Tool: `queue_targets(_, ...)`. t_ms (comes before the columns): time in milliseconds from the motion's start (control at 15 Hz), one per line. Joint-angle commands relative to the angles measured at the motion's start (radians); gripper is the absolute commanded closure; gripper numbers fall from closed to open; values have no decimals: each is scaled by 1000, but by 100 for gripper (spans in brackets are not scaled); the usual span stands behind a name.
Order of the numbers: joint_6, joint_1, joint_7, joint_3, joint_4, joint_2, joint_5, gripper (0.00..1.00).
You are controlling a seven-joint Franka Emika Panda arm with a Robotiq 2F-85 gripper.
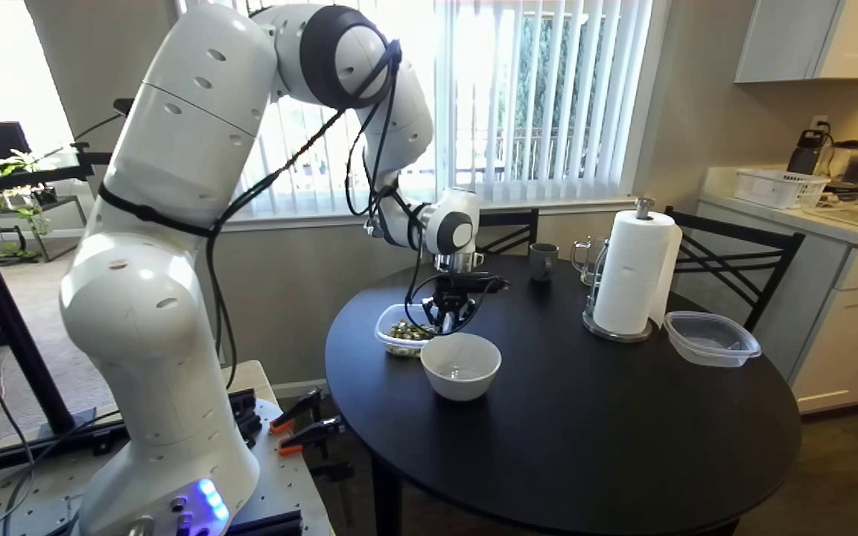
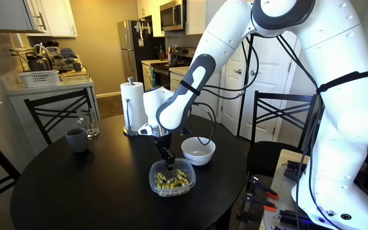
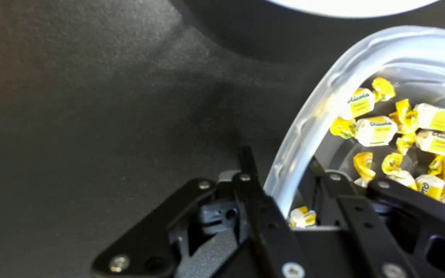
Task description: Pour the contents in the container into the bowl
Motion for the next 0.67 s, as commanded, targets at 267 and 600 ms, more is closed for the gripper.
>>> queue_targets(267,88,-13,-69,34,-103,-84,58,100)
queue_targets(600,154,14,-54,57,-190,-179,51,99)
